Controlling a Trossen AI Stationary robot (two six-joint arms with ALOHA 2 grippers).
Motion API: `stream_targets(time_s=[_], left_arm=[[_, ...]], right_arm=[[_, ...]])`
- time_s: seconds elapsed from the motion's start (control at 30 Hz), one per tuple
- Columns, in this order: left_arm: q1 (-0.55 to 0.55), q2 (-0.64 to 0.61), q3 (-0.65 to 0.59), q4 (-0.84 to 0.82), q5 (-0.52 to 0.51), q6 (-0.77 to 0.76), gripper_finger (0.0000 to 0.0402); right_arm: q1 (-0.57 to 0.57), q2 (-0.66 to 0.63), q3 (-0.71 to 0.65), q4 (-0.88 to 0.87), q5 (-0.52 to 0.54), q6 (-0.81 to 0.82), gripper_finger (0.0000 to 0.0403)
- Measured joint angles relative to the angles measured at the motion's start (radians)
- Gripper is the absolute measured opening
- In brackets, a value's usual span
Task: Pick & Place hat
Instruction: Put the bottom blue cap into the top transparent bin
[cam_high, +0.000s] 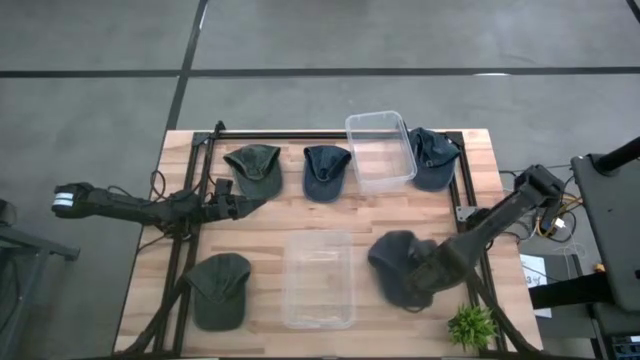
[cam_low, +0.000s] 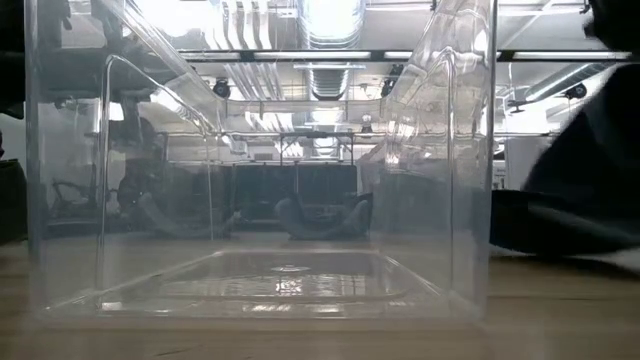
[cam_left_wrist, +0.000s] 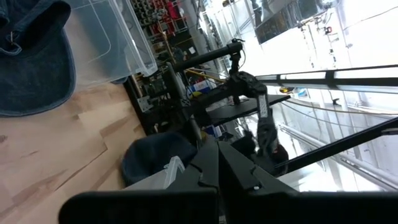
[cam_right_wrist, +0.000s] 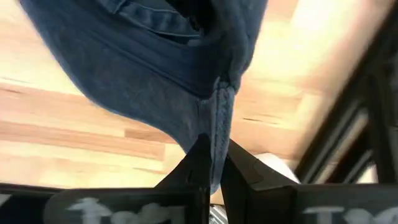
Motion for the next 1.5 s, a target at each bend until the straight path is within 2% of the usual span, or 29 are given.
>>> stream_targets(time_s=[0.2, 0.37, 0.5, 0.67, 0.8, 0.93, 1.03, 1.33, 1.5], left_arm=[[0.000, 0.000, 0.000, 0.000, 0.000, 0.000, 0.0000], [0.000, 0.000, -0.001, 0.000, 0.000, 0.000, 0.0000], [0.000, 0.000, -0.001, 0.001, 0.000, 0.000, 0.0000], [0.000, 0.000, -0.001, 0.003, 0.000, 0.000, 0.0000], [0.000, 0.000, -0.001, 0.003, 0.000, 0.000, 0.0000], [0.000, 0.000, -0.001, 0.003, 0.000, 0.000, 0.0000], [0.000, 0.000, -0.001, 0.002, 0.000, 0.000, 0.0000], [0.000, 0.000, -0.001, 0.002, 0.000, 0.000, 0.0000], [0.000, 0.000, -0.001, 0.000, 0.000, 0.000, 0.0000]], right_arm=[[-0.001, -0.071, 0.134, -0.165, 0.117, 0.037, 0.0010], [-0.001, -0.075, 0.261, -0.286, 0.167, 0.013, 0.0009], [-0.002, -0.058, 0.376, -0.380, 0.257, 0.014, 0.0009], [-0.028, -0.063, 0.469, -0.375, 0.512, 0.024, 0.0009], [-0.082, -0.064, 0.529, -0.374, 0.698, -0.032, 0.0009], [-0.182, -0.064, 0.570, -0.375, 0.850, -0.157, 0.0009], [-0.292, -0.064, 0.585, -0.375, 0.885, -0.300, 0.0010], [-0.660, -0.064, 0.600, -0.352, 0.883, -0.769, 0.0010], [-0.847, -0.064, 0.600, -0.247, 0.836, -1.020, 0.0010]])
